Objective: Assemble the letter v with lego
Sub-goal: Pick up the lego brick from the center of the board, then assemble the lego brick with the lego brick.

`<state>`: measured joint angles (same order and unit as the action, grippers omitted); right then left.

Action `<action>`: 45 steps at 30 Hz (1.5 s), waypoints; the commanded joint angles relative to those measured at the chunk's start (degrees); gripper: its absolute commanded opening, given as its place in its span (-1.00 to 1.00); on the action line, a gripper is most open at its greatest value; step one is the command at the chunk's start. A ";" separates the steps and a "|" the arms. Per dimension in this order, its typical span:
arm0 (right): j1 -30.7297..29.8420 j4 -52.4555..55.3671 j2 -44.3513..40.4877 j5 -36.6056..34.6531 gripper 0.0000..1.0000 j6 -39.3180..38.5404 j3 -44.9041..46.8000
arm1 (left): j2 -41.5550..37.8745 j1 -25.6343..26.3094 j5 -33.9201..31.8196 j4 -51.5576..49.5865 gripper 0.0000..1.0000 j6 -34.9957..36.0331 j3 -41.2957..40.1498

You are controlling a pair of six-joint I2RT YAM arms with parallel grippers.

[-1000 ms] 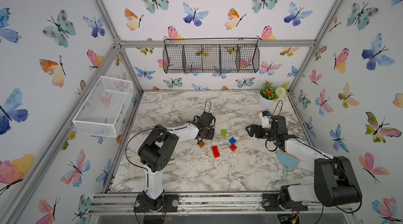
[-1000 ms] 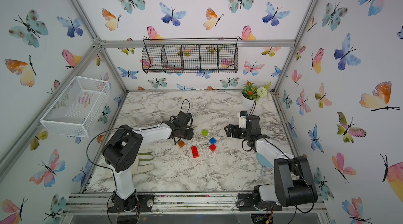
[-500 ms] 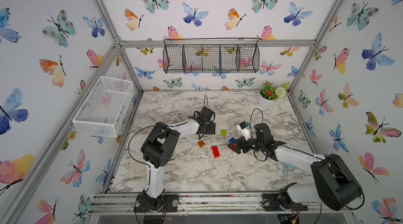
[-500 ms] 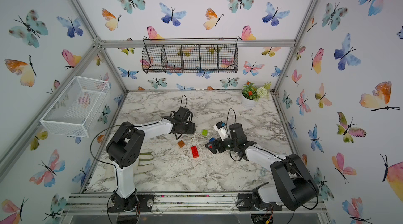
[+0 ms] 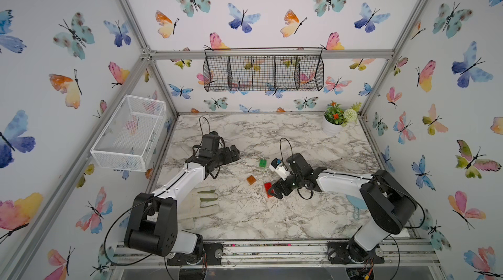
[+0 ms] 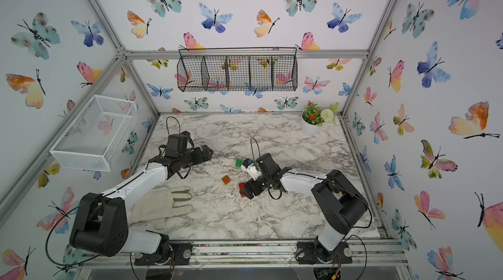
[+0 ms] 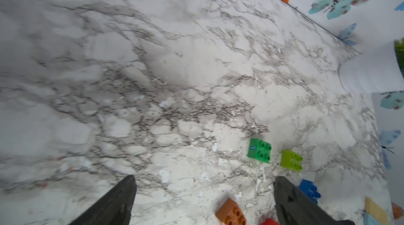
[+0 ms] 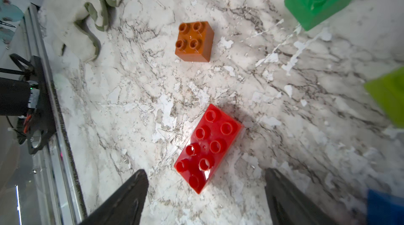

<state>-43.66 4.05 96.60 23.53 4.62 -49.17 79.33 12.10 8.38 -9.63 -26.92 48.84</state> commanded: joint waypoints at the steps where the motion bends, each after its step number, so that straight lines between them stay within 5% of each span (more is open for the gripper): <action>1: -1.75 7.20 2.96 -6.25 0.66 -2.03 -3.92 | -3.16 -3.57 -2.59 -1.70 0.97 2.17 -2.69; 15: -6.61 18.71 12.26 -17.85 0.09 -3.32 -14.08 | -3.61 -5.31 -2.79 -1.47 0.97 3.34 -4.70; 27: -6.33 21.64 12.20 -26.18 -0.95 -14.82 -21.28 | -5.22 -5.34 -2.20 -0.12 0.97 3.36 -5.99; 36: -1.48 12.80 15.66 -16.82 -0.97 -39.83 -30.42 | -7.72 -5.39 0.21 2.46 0.97 3.32 -8.47; 45: 1.12 24.54 28.67 -11.36 -0.97 -42.59 -48.76 | -9.37 -5.58 0.42 3.32 0.97 3.10 -10.42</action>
<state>-42.74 22.76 123.68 8.86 -35.18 -94.91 71.11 6.85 8.08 -7.31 -24.38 38.87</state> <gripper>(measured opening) 0.342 0.983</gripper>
